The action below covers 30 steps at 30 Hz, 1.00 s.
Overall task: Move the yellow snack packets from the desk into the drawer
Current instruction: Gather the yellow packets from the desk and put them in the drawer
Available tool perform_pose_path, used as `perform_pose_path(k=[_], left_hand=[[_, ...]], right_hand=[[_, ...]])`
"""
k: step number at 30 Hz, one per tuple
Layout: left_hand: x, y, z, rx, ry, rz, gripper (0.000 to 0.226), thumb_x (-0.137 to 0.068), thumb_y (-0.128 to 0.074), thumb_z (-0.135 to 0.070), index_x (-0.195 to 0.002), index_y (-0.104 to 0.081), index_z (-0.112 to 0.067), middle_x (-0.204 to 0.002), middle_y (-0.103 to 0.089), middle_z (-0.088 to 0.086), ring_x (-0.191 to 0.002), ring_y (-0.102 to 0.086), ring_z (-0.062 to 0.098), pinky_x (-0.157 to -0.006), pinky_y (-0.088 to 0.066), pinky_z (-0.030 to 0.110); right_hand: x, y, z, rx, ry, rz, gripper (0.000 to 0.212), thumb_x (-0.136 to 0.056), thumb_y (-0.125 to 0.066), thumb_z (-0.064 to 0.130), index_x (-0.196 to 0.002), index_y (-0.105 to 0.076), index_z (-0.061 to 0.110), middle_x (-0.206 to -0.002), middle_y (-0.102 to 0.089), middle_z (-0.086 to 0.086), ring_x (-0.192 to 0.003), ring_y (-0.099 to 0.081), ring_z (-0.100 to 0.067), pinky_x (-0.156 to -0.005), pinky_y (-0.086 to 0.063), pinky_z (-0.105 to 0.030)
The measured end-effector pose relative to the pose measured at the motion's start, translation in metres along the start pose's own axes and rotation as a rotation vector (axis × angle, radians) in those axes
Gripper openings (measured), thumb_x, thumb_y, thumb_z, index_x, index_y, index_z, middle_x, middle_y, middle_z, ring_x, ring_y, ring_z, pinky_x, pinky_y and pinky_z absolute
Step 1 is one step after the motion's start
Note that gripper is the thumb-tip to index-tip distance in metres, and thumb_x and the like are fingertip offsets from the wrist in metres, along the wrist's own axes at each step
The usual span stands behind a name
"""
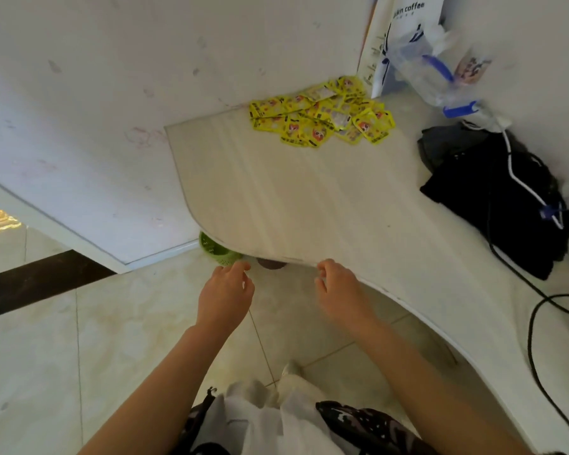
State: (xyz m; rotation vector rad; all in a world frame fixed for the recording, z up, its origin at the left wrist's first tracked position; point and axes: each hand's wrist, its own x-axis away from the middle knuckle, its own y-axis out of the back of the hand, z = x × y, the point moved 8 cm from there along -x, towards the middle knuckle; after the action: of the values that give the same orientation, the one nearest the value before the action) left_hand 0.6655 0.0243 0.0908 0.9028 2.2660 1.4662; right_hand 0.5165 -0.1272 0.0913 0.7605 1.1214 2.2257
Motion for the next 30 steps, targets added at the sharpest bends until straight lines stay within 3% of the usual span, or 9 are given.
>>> perform_pose_path(k=[20, 30], left_hand=[[-0.293, 0.022, -0.015, 0.001, -0.135, 0.121, 0.027, -0.093, -0.049, -0.021, -0.118, -0.059, -0.019, -0.107, -0.065, -0.001, -0.104, -0.056, 0.019, -0.082, -0.05, 0.035], [-0.42, 0.012, -0.038, -0.047, -0.194, 0.213, 0.028, -0.093, -0.048, -0.022, -0.119, -0.057, -0.019, -0.116, -0.062, -0.001, -0.113, -0.053, 0.02, -0.088, -0.048, 0.038]], right_hand=[[-0.249, 0.06, 0.031, -0.045, -0.151, -0.065, 0.033, -0.097, -0.043, 0.023, -0.128, -0.049, 0.013, -0.123, -0.059, -0.006, -0.117, -0.053, -0.022, -0.095, -0.045, -0.034], [-0.336, 0.09, 0.015, -0.002, -0.218, -0.08, 0.031, -0.097, -0.044, 0.021, -0.126, -0.05, 0.012, -0.121, -0.06, -0.008, -0.115, -0.054, -0.025, -0.095, -0.045, -0.037]])
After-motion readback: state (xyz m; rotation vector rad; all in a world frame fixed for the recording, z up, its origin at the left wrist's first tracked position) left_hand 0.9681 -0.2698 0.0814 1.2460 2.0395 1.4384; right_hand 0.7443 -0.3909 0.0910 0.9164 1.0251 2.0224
